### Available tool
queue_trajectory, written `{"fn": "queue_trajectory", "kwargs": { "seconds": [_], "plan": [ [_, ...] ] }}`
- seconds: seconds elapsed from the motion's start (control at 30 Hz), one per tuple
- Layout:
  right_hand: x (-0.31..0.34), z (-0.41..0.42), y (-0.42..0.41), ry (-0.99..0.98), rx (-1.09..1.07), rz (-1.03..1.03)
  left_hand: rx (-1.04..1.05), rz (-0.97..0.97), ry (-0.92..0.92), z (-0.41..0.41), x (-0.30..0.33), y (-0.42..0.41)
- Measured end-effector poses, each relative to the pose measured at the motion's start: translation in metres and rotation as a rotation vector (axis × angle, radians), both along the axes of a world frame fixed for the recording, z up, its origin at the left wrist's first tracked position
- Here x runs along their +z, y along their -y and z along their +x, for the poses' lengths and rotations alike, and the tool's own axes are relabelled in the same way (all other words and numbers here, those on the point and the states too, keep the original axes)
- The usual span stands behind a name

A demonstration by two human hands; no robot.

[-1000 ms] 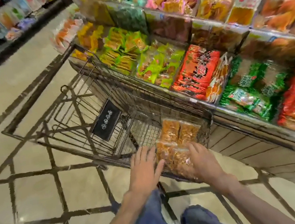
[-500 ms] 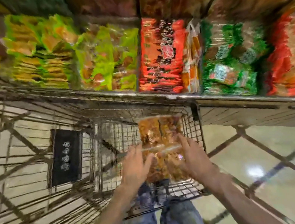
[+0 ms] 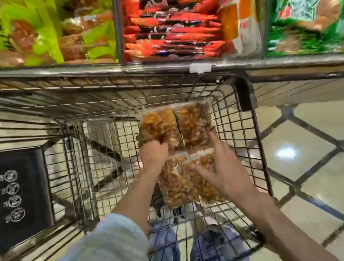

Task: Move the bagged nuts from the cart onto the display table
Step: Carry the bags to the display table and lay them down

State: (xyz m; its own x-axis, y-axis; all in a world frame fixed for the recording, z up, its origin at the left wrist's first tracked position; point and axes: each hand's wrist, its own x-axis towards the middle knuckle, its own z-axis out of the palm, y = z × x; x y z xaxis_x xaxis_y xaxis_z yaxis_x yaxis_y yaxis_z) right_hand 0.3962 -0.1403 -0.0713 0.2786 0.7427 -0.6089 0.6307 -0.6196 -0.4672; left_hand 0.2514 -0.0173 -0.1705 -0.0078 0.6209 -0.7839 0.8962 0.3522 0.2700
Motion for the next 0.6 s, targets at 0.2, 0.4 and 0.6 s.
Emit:
{"fn": "queue_trajectory", "kwargs": {
  "seconds": [0.2,0.4,0.6],
  "plan": [
    [-0.007,-0.004,-0.001,0.024,-0.01,-0.04,0.339,-0.046,0.081,-0.004,-0.006,-0.015],
    [-0.006,-0.01,-0.016,0.043,-0.037,-0.091,0.408,0.021,0.177,-0.032,0.009,-0.024],
    [-0.03,-0.019,-0.054,0.183,-0.148,-0.148,0.566,0.029,0.371,-0.103,0.023,-0.013]
  ]
}}
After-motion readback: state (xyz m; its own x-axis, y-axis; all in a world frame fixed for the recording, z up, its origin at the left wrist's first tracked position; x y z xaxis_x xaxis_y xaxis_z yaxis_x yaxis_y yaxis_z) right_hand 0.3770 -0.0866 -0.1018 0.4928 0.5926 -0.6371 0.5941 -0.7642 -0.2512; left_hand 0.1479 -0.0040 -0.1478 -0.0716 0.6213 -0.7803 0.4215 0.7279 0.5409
